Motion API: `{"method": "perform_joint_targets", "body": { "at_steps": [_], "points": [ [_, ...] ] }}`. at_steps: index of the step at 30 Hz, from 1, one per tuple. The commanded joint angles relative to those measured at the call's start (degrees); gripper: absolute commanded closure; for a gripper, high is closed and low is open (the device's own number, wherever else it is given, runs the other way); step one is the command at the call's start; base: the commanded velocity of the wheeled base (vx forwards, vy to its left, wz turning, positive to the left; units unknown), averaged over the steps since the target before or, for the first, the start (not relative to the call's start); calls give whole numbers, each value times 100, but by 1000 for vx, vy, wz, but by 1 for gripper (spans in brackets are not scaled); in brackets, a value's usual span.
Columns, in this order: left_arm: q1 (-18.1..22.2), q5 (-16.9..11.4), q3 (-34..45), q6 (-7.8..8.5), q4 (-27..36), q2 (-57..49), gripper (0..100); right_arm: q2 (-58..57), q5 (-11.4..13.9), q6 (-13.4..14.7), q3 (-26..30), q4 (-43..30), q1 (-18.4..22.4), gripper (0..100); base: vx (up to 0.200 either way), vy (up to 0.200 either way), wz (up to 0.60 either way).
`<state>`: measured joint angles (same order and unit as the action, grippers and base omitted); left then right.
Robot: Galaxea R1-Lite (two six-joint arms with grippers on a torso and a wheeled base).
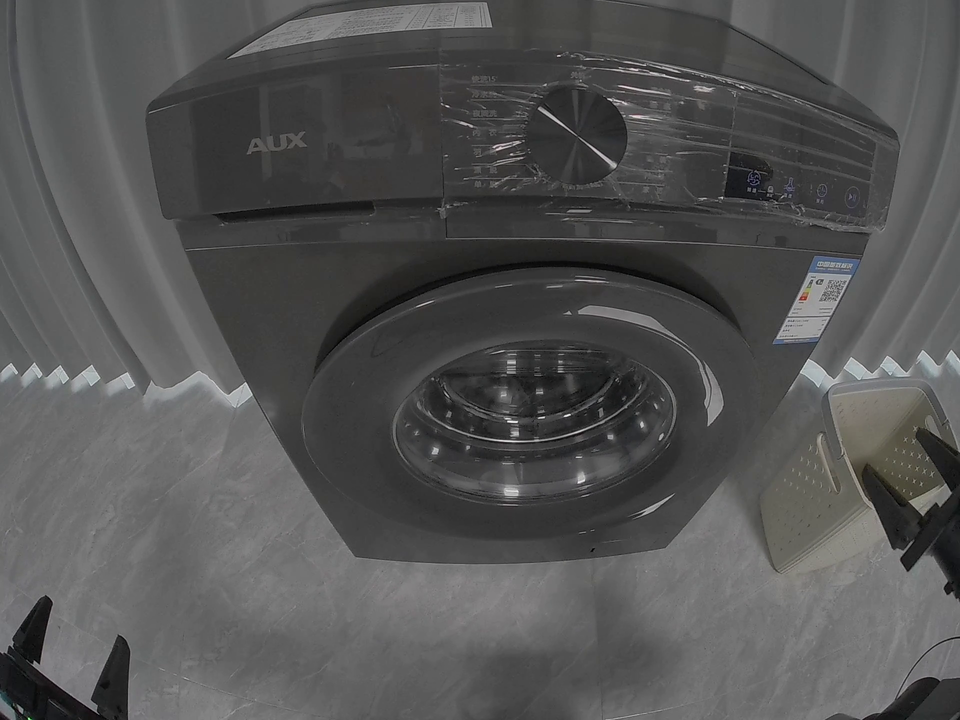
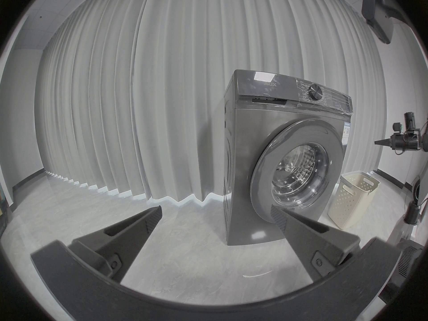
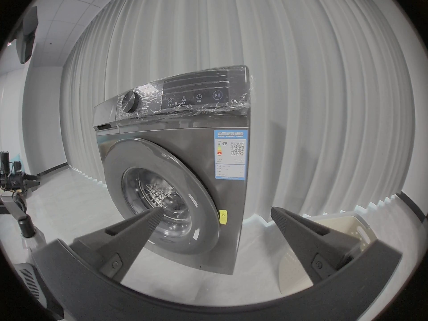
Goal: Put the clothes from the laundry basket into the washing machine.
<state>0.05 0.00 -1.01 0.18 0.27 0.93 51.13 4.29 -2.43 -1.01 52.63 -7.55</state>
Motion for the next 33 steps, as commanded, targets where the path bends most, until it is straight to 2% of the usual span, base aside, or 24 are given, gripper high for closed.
{"method": "perform_joint_targets", "body": {
  "at_steps": [1, 9, 17, 18, 20, 26, 29, 33],
  "points": [
    [4, 0, 92, -9, 0, -93, 0, -2265, 46, -56, 101, -1448, 324, 0, 0, 0, 0],
    [4, 0, 92, 8, 0, -93, 0, -3979, 46, -39, 84, -2784, 500, 0, 0, 0, 0],
    [4, 0, 92, -1, 0, -93, 0, -5016, 46, -21, 101, -3997, 561, 0, 0, 0, 0],
    [4, 0, 92, -1, 0, -93, 0, -5113, 54, 32, 101, -4454, 737, 0, 0, 0, 0],
    [4, 0, 92, -1, 0, -93, 0, -5113, 28, 32, 101, -4735, 755, 0, 0, 0, 0],
    [4, 9, 92, -80, 0, -93, 0, -5113, -78, 5, 101, -4779, 755, 0, 0, 0, 0],
    [4, 0, 84, -89, 0, -93, 0, -5113, -499, 67, 101, -5166, 755, 0, 0, 0, 0],
    [4, 0, 92, -89, 0, -93, 0, -5113, -561, 172, 101, -5175, 737, 0, 0, 0, 0]
  ]
}}
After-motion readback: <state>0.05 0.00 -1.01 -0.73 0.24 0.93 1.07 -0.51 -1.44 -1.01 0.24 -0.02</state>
